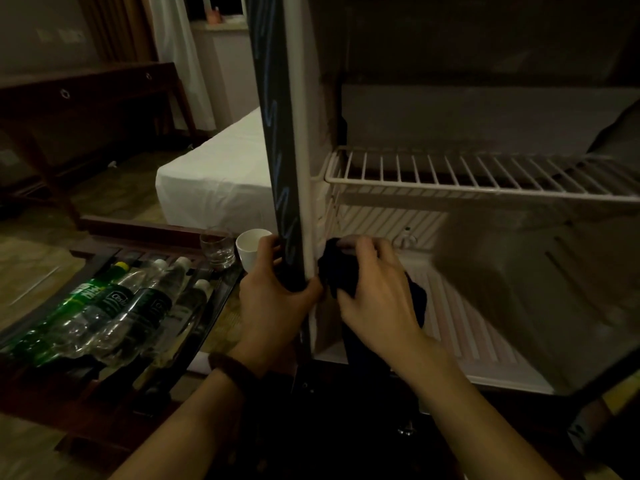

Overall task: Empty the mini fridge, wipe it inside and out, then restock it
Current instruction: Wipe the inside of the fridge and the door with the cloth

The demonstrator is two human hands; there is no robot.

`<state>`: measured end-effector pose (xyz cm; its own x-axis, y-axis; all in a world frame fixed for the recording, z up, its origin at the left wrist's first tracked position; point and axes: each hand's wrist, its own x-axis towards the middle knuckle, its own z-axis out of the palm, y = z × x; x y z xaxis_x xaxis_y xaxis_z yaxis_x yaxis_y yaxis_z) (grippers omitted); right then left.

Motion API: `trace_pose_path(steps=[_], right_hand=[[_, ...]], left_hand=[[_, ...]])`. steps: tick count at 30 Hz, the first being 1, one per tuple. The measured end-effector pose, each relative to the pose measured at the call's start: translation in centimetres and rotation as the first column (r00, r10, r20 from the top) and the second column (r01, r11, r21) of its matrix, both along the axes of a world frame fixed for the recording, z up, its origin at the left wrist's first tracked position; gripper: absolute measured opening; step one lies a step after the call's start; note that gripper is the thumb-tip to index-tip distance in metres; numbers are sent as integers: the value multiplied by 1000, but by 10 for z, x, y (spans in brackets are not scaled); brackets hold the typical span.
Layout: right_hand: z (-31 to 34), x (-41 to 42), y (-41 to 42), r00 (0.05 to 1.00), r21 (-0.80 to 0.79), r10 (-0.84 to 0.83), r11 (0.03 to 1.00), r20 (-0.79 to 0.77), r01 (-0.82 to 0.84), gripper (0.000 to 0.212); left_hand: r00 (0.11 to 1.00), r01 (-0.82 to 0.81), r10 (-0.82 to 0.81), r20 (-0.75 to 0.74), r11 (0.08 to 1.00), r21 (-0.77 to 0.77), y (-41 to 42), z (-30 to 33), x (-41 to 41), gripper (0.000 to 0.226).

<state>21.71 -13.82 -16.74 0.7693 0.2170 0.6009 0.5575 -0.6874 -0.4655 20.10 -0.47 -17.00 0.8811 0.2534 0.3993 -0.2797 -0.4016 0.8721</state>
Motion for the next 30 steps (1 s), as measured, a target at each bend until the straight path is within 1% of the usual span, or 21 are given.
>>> trace_pose_path(steps=[2,3,5,8,10,12,15,17,18,20,22,24,26,27,28,30], right_hand=[[-5,6,-1,985,215,86,975,-147,-53,55],[-7,10,-1,979,289,107,956,-175,-53,53],[-8,17,1,973,359,116,932,-199,-37,49],[-10,26,-1,963,390,168,918,-213,-74,42],[-11,30,-6,952,361,213,924,-220,-123,41],[-13,28,-8,935,319,240,936,-260,-151,45],[-22,19,-2,883,372,292,916,-368,-148,54],[-26,18,3,882,383,282,915,-377,-129,61],[-29,17,6,890,366,260,923,-375,-116,65],[-32,14,11,918,285,165,957,-360,-60,73],[-32,8,14,957,198,43,980,-288,16,75],[-26,7,11,994,55,-71,996,-85,76,68],[-15,12,3,987,-99,-127,986,95,136,58],[-8,12,0,987,-165,-115,977,115,133,55],[-2,12,-1,991,-207,-97,972,92,114,55],[4,10,-3,999,-184,-48,982,-17,44,59]], left_hand=[[1000,5,-5,-2,1000,-20,0,-1,0,51],[1000,2,-2,0,1000,-27,0,-2,0,51],[1000,-6,6,5,999,-32,-1,-1,0,51],[1000,-4,4,8,1000,-30,-2,-1,0,50],[1000,-1,2,4,999,-38,-2,-1,1,51],[1000,-9,10,3,999,-38,-3,-1,1,52],[1000,-27,27,7,999,-42,-5,-1,1,54],[1000,-30,30,8,999,-39,-5,-1,0,55],[1000,-25,25,7,999,-35,-5,-1,0,55],[1000,-15,15,1,999,-33,-4,-1,0,53],[1000,-15,15,4,999,-33,-3,-1,0,52],[1000,-7,7,1,999,-35,-3,1,-1,53],[1000,15,-15,-5,999,-43,-2,3,-1,54],[1000,23,-23,-7,999,-46,-2,3,-2,56],[1000,30,-30,-7,998,-48,-1,4,-2,56],[999,40,-41,-11,998,-52,-1,4,-2,58]])
